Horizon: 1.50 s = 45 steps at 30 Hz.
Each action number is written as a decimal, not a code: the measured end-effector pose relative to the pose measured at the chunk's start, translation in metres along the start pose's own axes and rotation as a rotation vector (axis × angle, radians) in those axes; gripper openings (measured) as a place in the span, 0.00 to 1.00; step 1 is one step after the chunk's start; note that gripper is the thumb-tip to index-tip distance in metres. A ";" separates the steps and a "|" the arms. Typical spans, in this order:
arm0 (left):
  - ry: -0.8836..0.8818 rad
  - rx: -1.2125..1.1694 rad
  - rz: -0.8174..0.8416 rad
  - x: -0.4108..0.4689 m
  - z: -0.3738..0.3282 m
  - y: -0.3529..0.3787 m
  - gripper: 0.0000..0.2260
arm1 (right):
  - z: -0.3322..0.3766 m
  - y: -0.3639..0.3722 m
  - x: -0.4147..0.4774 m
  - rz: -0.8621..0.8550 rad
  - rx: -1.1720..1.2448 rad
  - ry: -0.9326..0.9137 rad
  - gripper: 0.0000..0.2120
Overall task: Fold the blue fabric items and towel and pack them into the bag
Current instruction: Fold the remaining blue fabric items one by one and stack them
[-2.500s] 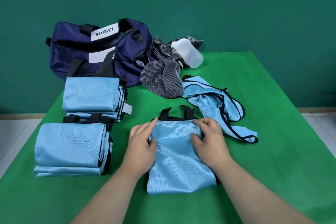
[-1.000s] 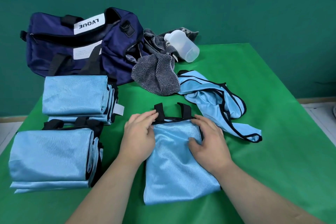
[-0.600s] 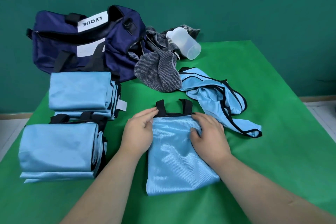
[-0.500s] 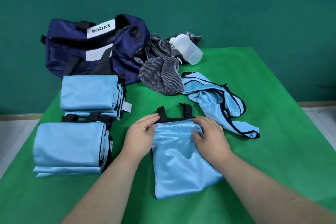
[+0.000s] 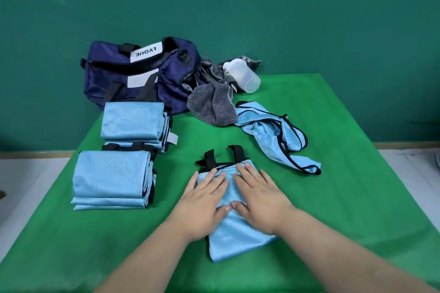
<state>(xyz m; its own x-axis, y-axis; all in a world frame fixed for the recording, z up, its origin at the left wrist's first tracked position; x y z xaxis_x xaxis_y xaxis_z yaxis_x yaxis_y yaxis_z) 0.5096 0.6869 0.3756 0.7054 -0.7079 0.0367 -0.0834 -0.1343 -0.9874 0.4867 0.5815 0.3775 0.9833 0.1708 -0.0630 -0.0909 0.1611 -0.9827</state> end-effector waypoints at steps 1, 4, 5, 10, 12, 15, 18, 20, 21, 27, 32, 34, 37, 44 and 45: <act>0.007 0.043 0.052 0.002 0.005 0.004 0.32 | -0.004 0.006 0.000 0.033 -0.043 -0.004 0.37; 0.040 0.082 0.145 0.007 0.016 0.011 0.35 | -0.015 0.012 -0.001 0.056 -0.078 -0.015 0.39; 0.052 0.071 0.155 0.008 0.017 0.013 0.35 | -0.016 0.013 -0.002 0.053 -0.076 -0.013 0.40; 0.079 0.027 0.157 0.010 0.022 0.021 0.38 | -0.021 0.019 -0.005 0.043 -0.055 0.023 0.42; 0.080 0.018 0.167 0.010 0.023 0.023 0.38 | -0.021 0.019 -0.007 0.047 -0.049 0.028 0.43; 0.085 0.027 0.178 0.010 0.021 0.021 0.37 | -0.020 0.019 -0.008 0.047 -0.050 0.031 0.44; 0.101 0.018 0.095 -0.002 0.012 0.007 0.35 | -0.020 0.021 -0.011 0.064 -0.025 0.045 0.45; 0.120 -0.012 0.044 -0.014 0.002 0.001 0.35 | -0.022 0.020 -0.012 0.072 0.037 0.054 0.44; 0.123 -0.011 0.043 -0.019 -0.001 0.002 0.37 | -0.024 0.018 -0.012 0.066 0.093 0.061 0.43; 0.063 -0.041 -0.075 -0.044 -0.006 -0.011 0.38 | -0.037 -0.004 -0.034 -0.077 0.430 0.071 0.34; 0.076 -0.177 -0.257 -0.084 -0.026 -0.017 0.28 | -0.041 -0.004 -0.086 -0.210 0.399 -0.045 0.25; 0.081 -0.159 -0.261 -0.094 -0.033 -0.010 0.26 | -0.038 0.003 -0.097 -0.198 0.331 -0.083 0.22; 0.035 -0.160 -0.213 -0.101 -0.035 -0.001 0.25 | -0.039 0.005 -0.101 -0.210 0.255 -0.067 0.17; -0.063 -0.198 -0.167 -0.096 -0.035 -0.006 0.26 | -0.034 -0.010 -0.103 -0.320 0.257 -0.034 0.14; -0.067 -0.208 -0.177 -0.095 -0.036 -0.007 0.24 | -0.033 -0.012 -0.105 -0.338 0.281 -0.033 0.14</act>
<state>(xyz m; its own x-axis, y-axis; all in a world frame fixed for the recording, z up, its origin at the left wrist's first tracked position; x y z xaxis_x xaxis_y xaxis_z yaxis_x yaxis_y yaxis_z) 0.4175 0.7301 0.3846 0.7663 -0.6142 0.1887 -0.0924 -0.3960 -0.9136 0.3897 0.5292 0.3901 0.9600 0.0931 0.2641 0.1914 0.4704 -0.8615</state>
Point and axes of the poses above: each hand's wrist, its own x-axis towards the middle knuckle, its own y-axis out of the palm, z = x × y, the point moved 10 cm from there along x, towards the middle knuckle, and after that the axes turned 5 degrees about -z, right-handed, at the moved point
